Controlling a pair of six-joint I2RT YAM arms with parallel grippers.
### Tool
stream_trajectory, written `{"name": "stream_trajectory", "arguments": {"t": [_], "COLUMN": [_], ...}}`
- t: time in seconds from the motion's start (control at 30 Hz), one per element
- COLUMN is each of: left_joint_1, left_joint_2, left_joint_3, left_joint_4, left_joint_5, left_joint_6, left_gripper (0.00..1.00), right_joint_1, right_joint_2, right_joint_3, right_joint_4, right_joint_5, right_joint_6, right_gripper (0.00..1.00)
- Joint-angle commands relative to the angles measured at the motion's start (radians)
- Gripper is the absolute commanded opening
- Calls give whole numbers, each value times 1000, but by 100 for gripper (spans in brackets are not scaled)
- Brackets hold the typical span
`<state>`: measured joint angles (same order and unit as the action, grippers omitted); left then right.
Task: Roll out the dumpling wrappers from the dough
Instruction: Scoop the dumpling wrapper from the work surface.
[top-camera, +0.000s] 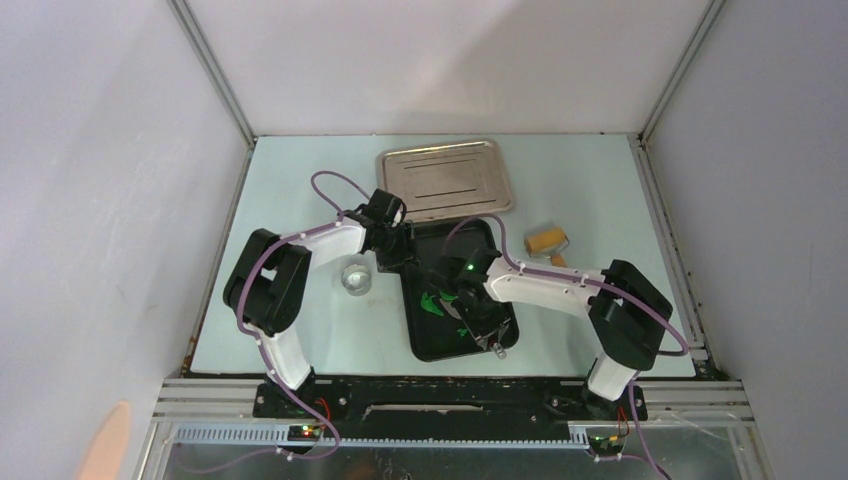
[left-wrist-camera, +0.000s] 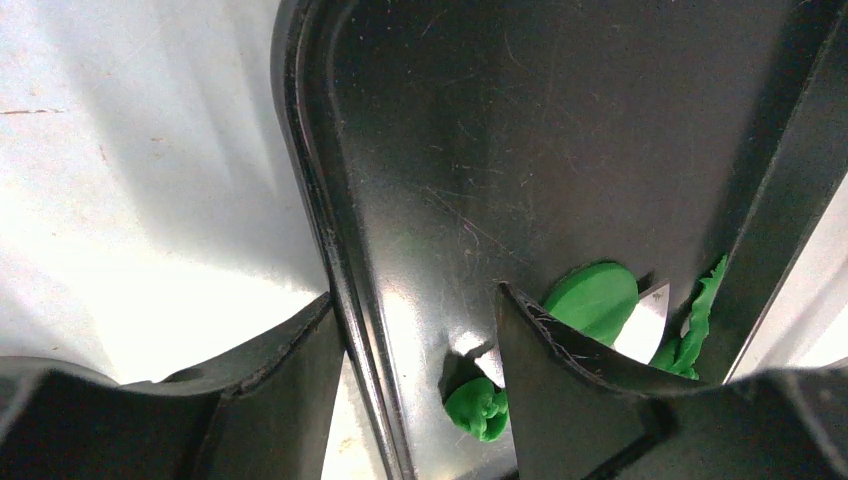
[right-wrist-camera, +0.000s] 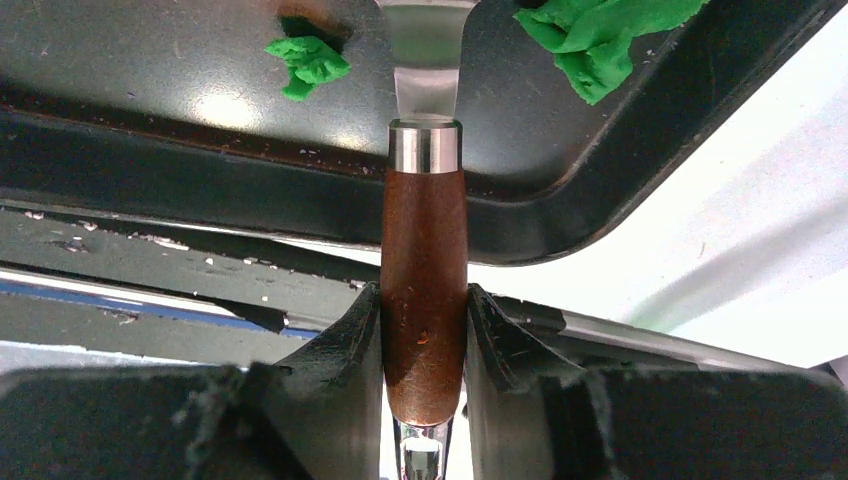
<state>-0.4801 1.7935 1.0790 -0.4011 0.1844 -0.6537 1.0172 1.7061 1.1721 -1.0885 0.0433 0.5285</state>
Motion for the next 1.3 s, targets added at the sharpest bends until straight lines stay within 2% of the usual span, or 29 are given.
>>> {"name": "stream_trajectory", "arguments": {"t": [0.0,0.3,0.67,0.97,1.27], "left_joint_1": [-15,-15,-15,-15,-15], "left_joint_2": [41,43,38,34,32], "left_joint_3": [-19,-20,-22,-21,-18], "left_joint_4": [-8,-4,-8,-9,-11], "left_joint_5": [8,10,6,6,7], "left_joint_6": [14,14,14,14,16], "left_gripper": [61,61,61,61,61], "right_joint_1": [23,35,50,67,86], "right_joint_2": [-61,-168,-178,-203,-366], "right_joint_3": [-14,-17,-20,-88,-221], "right_joint_4": [194,206,177,279,380], "right_joint_5": [92,169,184,205,297], "right_joint_6": [40,57,52,114,182], "right_gripper": [0,0,0,0,0]}}
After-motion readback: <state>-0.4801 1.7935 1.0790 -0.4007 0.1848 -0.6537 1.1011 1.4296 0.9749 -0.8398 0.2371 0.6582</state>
